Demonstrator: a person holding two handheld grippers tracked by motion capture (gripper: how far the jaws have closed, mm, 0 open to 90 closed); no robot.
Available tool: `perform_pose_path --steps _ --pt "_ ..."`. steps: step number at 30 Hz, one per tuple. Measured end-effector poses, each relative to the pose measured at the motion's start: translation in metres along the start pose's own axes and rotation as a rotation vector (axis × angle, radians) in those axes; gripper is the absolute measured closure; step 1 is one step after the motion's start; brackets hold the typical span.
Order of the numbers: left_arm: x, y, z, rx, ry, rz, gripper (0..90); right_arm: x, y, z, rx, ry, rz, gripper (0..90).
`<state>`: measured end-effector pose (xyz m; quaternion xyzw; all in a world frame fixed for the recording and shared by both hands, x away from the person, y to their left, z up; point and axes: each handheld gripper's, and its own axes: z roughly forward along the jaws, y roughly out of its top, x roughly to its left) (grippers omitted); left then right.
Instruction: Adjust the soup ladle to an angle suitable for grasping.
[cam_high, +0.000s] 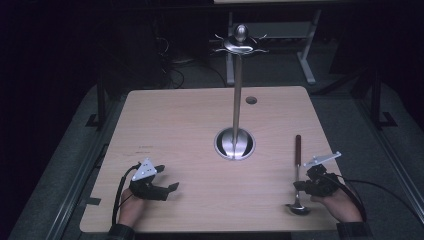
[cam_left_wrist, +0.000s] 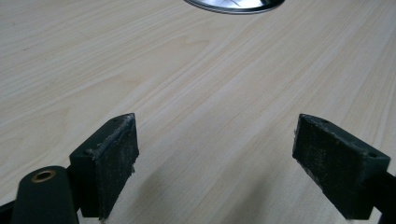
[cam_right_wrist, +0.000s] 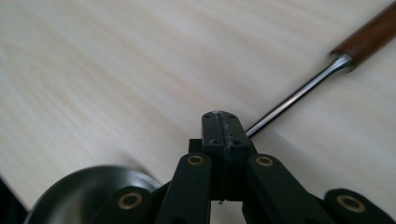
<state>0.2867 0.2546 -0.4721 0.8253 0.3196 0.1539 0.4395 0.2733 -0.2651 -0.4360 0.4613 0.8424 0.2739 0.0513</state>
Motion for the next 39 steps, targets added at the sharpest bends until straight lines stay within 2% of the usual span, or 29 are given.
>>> perform_pose_path --steps 3,8,11,14,15,22,24,31,34,39 --pt "0.000 0.000 0.000 0.002 0.001 0.000 14.0 -0.009 0.005 -0.001 -0.028 -0.026 0.016 90.0" --pt "0.000 0.000 0.000 0.005 0.001 0.000 14.0 -0.021 0.013 -0.002 -0.043 -0.063 0.043 90.0" --pt "0.000 0.000 0.000 0.006 0.001 0.000 14.0 -0.035 0.022 0.000 -0.057 -0.116 0.064 90.0" --pt "0.000 0.000 0.001 0.005 0.001 -0.002 14.0 -0.043 0.025 0.003 -0.066 -0.136 0.079 90.0" --pt "0.000 0.000 0.001 0.006 0.001 -0.001 14.0 -0.049 0.029 0.005 -0.068 -0.161 0.098 90.0" --pt "0.000 0.000 0.000 0.012 0.002 0.002 14.0 -0.069 0.041 0.008 -0.090 -0.198 0.151 90.0" --pt "-0.001 0.000 0.001 0.003 0.002 -0.008 14.0 -0.075 0.043 0.010 -0.095 -0.214 0.168 90.0" --pt "-0.001 0.000 0.001 0.004 0.002 -0.008 14.0 -0.094 0.045 0.022 -0.092 -0.207 0.243 90.0" --pt "-0.001 0.000 0.001 0.005 0.000 -0.008 14.0 -0.097 0.046 0.026 -0.085 -0.205 0.249 90.0" --pt "-0.001 0.000 0.001 0.006 0.000 -0.008 14.0 -0.094 0.047 0.030 -0.067 -0.201 0.233 90.0"
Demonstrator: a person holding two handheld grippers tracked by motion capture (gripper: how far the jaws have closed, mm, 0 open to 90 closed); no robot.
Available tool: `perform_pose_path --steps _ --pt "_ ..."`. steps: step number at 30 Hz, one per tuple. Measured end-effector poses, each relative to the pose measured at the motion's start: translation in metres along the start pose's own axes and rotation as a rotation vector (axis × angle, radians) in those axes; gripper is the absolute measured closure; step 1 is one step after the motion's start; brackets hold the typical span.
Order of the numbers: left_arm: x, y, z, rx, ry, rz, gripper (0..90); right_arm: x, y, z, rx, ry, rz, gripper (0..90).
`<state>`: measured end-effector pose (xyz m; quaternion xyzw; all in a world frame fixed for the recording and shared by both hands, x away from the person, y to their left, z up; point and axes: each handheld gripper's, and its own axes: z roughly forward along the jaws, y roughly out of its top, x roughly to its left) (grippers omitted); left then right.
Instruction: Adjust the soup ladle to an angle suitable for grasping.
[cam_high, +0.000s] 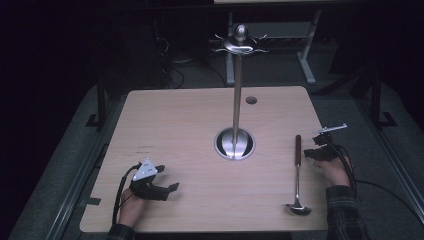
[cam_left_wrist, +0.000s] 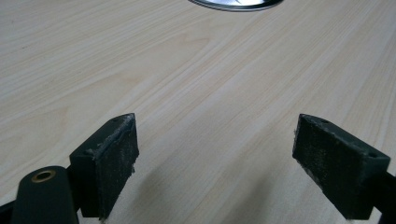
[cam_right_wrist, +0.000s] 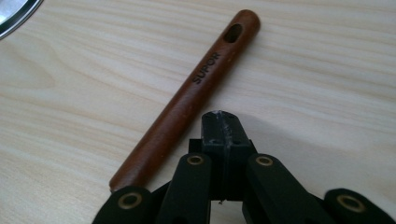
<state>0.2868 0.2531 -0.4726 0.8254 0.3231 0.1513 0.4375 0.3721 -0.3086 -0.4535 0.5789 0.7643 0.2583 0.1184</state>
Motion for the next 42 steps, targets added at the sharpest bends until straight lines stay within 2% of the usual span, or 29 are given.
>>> perform_pose_path --steps 12,16,19,42 --pt "0.000 0.000 0.000 0.002 -0.001 0.002 14.0 0.019 0.004 0.007 0.013 0.022 -0.060 90.0" --pt "0.000 0.000 0.000 0.002 -0.001 0.001 14.0 0.027 0.006 0.009 0.018 0.046 -0.073 90.0" --pt "0.001 0.000 0.000 0.002 -0.002 0.000 14.0 0.034 0.008 0.012 0.018 0.061 -0.113 90.0" --pt "0.001 0.000 0.000 0.002 -0.001 0.002 14.0 0.078 0.017 0.017 0.047 0.148 -0.234 90.0"
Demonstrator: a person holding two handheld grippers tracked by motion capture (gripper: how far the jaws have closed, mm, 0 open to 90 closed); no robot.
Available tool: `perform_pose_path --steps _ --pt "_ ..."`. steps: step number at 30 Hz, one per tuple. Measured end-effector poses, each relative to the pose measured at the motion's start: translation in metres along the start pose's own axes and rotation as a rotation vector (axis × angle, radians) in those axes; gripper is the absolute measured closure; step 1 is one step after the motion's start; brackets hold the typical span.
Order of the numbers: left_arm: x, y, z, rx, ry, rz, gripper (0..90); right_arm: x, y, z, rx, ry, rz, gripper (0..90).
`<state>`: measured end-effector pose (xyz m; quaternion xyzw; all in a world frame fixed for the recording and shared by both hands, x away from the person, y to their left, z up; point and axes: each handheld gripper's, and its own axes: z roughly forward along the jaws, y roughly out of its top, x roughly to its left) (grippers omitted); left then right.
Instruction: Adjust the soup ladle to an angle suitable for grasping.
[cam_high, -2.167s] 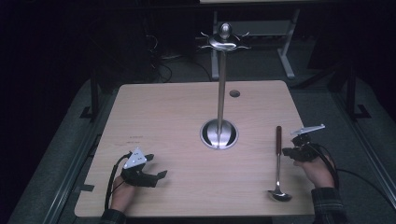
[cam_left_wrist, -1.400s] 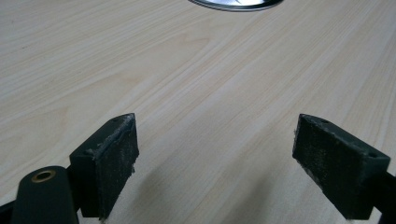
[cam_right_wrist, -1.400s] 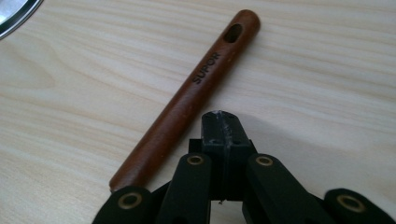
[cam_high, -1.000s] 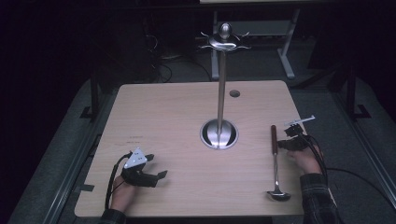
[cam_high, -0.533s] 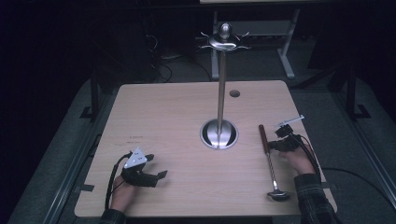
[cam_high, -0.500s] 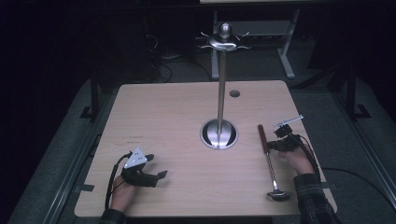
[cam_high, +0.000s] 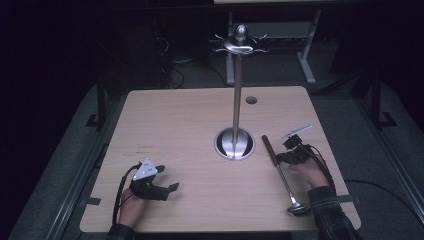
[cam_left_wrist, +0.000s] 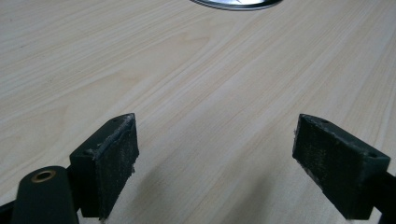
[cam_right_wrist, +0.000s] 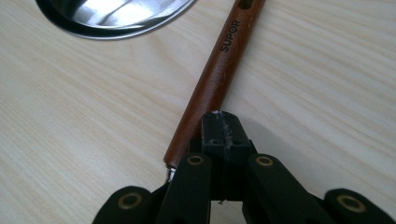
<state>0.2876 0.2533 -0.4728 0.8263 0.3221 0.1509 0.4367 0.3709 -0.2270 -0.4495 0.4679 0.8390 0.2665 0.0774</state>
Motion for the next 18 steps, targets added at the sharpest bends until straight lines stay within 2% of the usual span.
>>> perform_pose_path --steps 10,14,18 --pt "0.000 0.000 0.000 0.000 0.000 -0.002 14.0 0.009 0.003 0.001 0.011 0.016 -0.024 90.0" --pt "0.000 0.000 0.000 -0.002 0.000 -0.003 14.0 0.010 0.000 -0.007 -0.014 0.026 -0.021 90.0" --pt "0.000 0.000 -0.001 0.004 0.002 0.006 14.0 0.016 -0.010 -0.018 -0.019 0.050 -0.018 90.0"
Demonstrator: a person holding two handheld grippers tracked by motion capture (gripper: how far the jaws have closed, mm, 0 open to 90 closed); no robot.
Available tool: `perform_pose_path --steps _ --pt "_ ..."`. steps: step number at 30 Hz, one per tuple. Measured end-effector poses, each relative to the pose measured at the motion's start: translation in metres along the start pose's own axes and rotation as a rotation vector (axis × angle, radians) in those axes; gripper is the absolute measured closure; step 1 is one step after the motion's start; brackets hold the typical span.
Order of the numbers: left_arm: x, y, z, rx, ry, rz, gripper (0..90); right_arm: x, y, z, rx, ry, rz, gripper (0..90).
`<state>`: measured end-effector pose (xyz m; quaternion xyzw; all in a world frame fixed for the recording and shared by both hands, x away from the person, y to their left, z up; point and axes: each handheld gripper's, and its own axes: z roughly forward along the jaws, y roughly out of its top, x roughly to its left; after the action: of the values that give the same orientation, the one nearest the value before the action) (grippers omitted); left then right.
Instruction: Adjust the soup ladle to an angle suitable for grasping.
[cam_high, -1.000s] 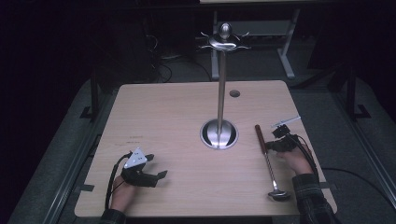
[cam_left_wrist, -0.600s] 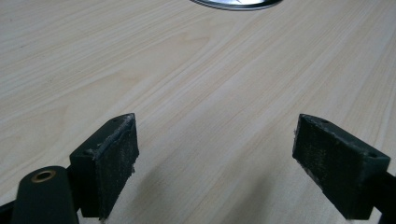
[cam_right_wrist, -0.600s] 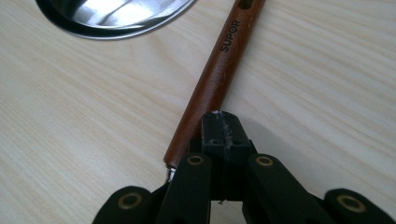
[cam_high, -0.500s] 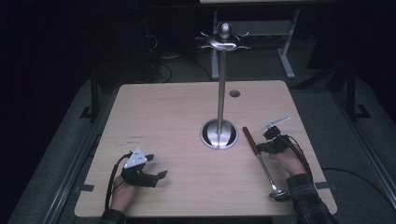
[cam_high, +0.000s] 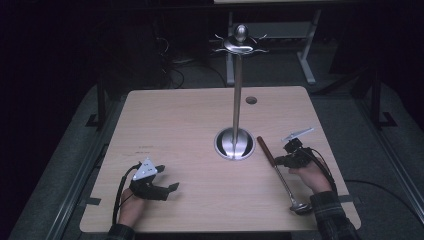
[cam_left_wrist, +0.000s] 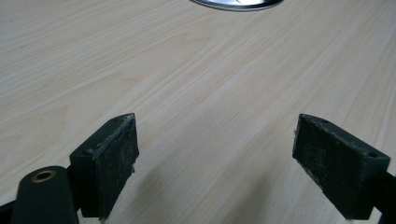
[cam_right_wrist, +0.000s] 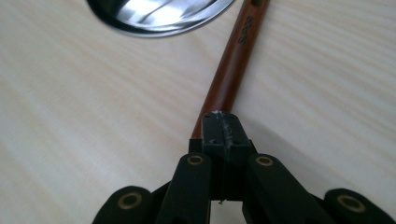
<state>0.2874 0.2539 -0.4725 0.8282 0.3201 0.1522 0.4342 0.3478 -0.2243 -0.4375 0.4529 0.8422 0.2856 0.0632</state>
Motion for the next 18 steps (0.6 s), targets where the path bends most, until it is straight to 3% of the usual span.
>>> perform_pose_path --steps 5,10,18 --pt "0.000 0.000 0.000 0.003 -0.001 0.000 14.0 0.012 -0.014 -0.009 0.008 0.017 -0.008 90.0" --pt "0.000 0.000 0.000 0.002 -0.002 -0.001 14.0 0.027 -0.028 -0.014 0.051 0.043 -0.032 90.0" --pt "-0.001 0.000 0.000 0.001 -0.001 -0.002 14.0 0.035 -0.049 -0.019 0.099 0.055 -0.037 90.0"
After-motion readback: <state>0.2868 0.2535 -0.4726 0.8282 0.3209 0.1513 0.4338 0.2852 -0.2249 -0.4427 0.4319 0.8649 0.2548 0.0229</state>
